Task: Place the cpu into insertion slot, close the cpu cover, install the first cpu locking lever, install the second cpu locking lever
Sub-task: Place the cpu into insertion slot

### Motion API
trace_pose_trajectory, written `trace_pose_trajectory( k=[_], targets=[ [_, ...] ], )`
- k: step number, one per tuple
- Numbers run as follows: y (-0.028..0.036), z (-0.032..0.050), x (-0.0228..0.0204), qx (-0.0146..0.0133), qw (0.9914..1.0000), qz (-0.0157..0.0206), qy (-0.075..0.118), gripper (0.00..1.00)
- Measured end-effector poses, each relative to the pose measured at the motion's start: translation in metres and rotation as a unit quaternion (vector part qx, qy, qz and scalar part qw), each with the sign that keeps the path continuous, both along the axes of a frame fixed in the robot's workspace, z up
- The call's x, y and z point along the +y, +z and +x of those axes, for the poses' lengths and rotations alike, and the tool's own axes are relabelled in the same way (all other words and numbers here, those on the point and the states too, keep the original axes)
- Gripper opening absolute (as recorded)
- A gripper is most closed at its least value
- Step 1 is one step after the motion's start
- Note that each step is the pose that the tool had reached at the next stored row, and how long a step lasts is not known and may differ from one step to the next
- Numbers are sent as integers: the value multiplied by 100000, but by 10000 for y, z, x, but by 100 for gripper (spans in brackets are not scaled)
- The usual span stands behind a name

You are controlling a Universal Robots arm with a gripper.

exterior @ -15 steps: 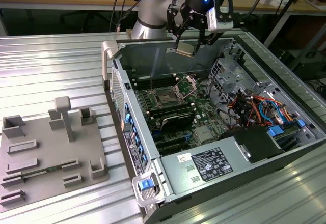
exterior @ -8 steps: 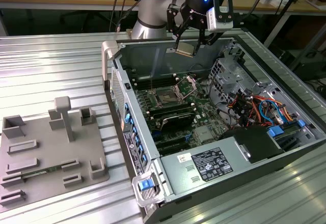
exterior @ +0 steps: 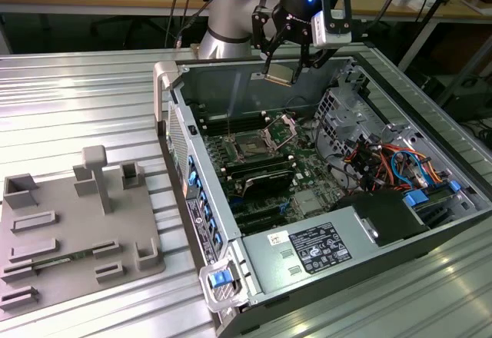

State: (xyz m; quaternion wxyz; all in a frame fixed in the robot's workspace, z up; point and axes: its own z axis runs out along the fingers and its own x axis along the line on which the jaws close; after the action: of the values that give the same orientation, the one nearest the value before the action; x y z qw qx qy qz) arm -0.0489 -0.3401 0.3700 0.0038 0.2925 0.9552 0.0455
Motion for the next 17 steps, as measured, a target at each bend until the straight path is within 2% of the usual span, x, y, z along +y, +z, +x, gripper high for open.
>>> trace_pose_trajectory(
  k=[6,8,17],
  targets=[
    [-2,0,0,-3,99972,4,-2358,55],
    [-5,0,-10,-2,99863,4,-5241,55],
    [-5,0,-11,-2,99852,5,-5432,55]
  ],
)
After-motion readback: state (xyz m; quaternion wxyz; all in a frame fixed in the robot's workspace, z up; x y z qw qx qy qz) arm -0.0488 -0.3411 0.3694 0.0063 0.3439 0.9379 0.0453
